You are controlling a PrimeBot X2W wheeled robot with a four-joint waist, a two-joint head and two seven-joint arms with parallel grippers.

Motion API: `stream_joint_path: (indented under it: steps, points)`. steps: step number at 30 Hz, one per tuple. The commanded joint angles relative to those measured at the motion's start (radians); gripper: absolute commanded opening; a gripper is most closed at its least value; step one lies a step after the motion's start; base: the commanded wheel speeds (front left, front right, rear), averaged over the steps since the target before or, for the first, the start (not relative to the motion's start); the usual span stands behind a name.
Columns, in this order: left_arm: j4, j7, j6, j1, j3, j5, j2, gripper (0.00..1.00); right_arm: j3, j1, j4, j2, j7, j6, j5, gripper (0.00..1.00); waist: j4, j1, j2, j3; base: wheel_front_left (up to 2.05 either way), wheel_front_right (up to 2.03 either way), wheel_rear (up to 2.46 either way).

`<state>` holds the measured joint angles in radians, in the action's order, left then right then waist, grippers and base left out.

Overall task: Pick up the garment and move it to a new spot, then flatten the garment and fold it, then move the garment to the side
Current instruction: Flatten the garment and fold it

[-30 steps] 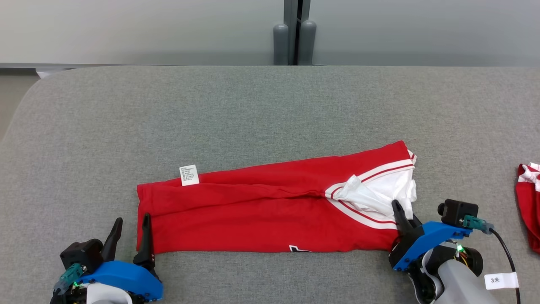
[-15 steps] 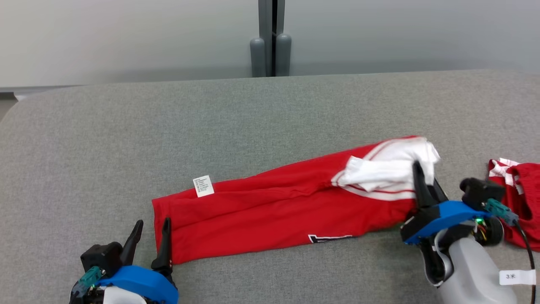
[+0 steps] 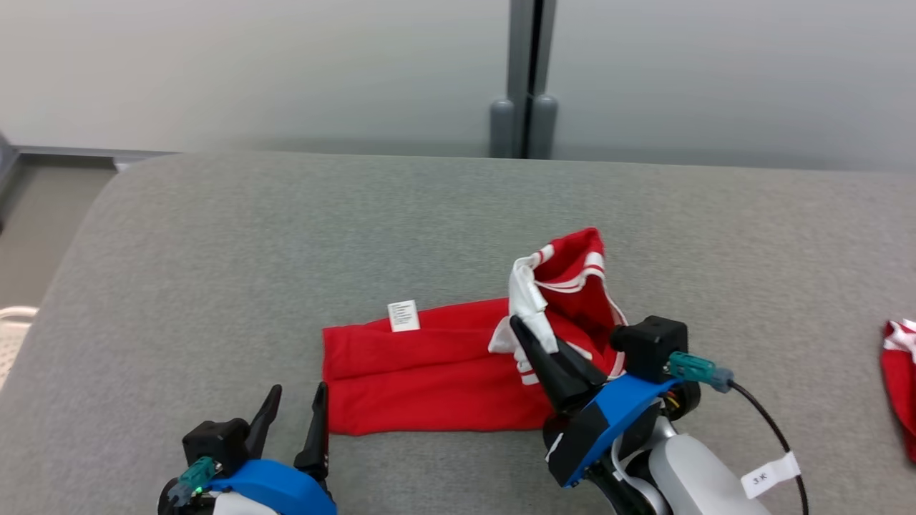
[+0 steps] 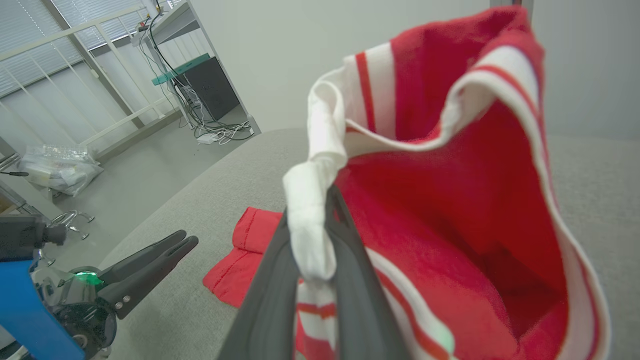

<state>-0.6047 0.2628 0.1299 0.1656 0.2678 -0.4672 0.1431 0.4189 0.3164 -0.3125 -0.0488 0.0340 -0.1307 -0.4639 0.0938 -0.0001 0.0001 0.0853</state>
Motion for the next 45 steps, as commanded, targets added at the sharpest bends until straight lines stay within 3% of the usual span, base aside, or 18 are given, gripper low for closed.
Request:
stream_joint_path:
  steps: [1, 13, 14, 15, 16, 22, 28, 35, 39, 45]
  points:
    - [-0.005, 0.002, 0.001, 0.011, 0.011, 0.001, -0.005, 1.00, 0.022, 0.012, -0.009, -0.005, -0.008, 0.000, -0.018, 0.00, 0.039, 0.0001, -0.0001, 0.015, 0.00, 0.00, 0.00]
    - [-0.033, 0.002, 0.001, 0.046, 0.081, -0.034, -0.012, 1.00, 0.147, 0.157, -0.255, -0.004, 0.018, 0.000, -0.069, 0.00, 0.201, 0.0001, -0.0001, 0.038, 0.00, 0.00, 0.00]
    - [-0.033, 0.002, 0.001, 0.050, 0.085, -0.036, -0.012, 1.00, 0.150, 0.163, -0.270, -0.004, 0.027, 0.000, -0.090, 0.09, 0.208, 0.0001, -0.0001, 0.039, 0.00, 0.00, 0.00]
    - [-0.035, 0.002, 0.001, 0.051, 0.086, -0.035, -0.011, 1.00, 0.160, 0.169, -0.282, -0.004, 0.038, 0.000, -0.108, 0.46, 0.210, 0.0001, -0.0001, 0.039, 0.00, 0.00, 0.00]
    - [-0.036, 0.002, 0.001, 0.052, 0.085, -0.036, -0.011, 1.00, 0.168, 0.179, -0.289, -0.004, 0.058, 0.000, -0.116, 1.00, 0.211, 0.0001, -0.0001, 0.039, 0.00, 0.00, 0.00]
    - [-0.034, 0.002, 0.001, 0.037, 0.048, -0.027, -0.007, 1.00, 0.154, 0.209, -0.335, -0.005, 0.182, 0.000, -0.146, 1.00, 0.176, 0.0001, -0.0001, 0.024, 0.00, 0.00, 0.00]
    - [-0.013, 0.002, 0.001, 0.021, -0.023, 0.009, -0.011, 1.00, -0.045, 0.184, -0.400, -0.005, 0.230, 0.000, 0.002, 1.00, 0.101, 0.0001, -0.0001, 0.001, 0.00, 0.00, 0.00]
    - [0.032, 0.002, -0.007, -0.005, -0.113, 0.089, -0.023, 1.00, -0.335, 0.036, -0.260, -0.003, 0.232, 0.000, 0.178, 1.00, 0.010, 0.0001, -0.0001, -0.017, 0.00, 0.00, 0.00]
    - [0.056, 0.002, -0.017, -0.036, -0.164, 0.131, -0.031, 1.00, -0.404, -0.055, -0.206, -0.003, 0.232, 0.000, 0.217, 1.00, -0.039, 0.0001, -0.0001, -0.031, 0.00, 0.00, 0.00]
    - [0.095, 0.002, -0.025, -0.090, -0.239, 0.187, -0.048, 1.00, -0.421, -0.155, -0.159, -0.003, 0.231, 0.000, 0.255, 1.00, -0.097, 0.0001, -0.0001, -0.059, 0.00, 0.00, 0.00]
